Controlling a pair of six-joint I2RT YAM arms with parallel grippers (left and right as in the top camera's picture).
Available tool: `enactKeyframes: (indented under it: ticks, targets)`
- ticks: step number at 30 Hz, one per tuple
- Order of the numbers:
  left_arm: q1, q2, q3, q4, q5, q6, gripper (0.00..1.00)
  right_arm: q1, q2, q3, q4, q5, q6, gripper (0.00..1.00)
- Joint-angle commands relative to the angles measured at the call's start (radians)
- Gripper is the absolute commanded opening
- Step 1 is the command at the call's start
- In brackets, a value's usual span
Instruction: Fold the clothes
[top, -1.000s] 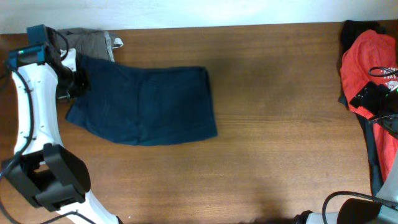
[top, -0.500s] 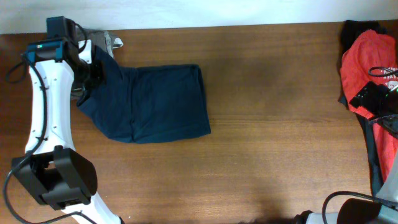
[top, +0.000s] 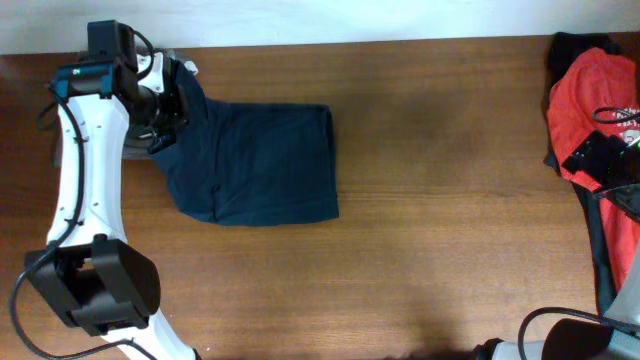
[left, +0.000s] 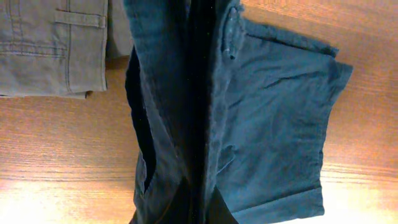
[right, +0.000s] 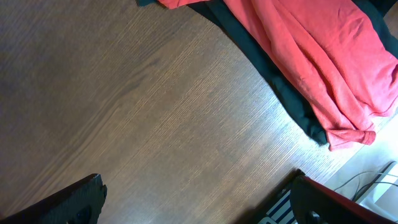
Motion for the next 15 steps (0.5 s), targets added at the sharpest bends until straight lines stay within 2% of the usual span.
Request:
enactKeyframes:
  ticks: [1,5,9,15]
  targets:
    - [0.002,-0.029,0.099,-0.014,0.012,-0.028,0.01,-0.003,-0.002,-0.005,0.0,0.006,0.005,0.99]
    - [-0.007,-0.029,0.156,-0.052,0.011,-0.027,0.01,-0.003,-0.002,-0.005,0.0,0.006,0.005,0.99]
    - [-0.047,-0.029,0.158,-0.086,-0.101,-0.028,0.01,-0.003,-0.002,-0.005,0.0,0.006,0.005,0.99]
    - [-0.104,-0.028,0.157,-0.091,-0.172,-0.068,0.01,-0.003,-0.002,-0.005,0.0,0.006,0.005,0.99]
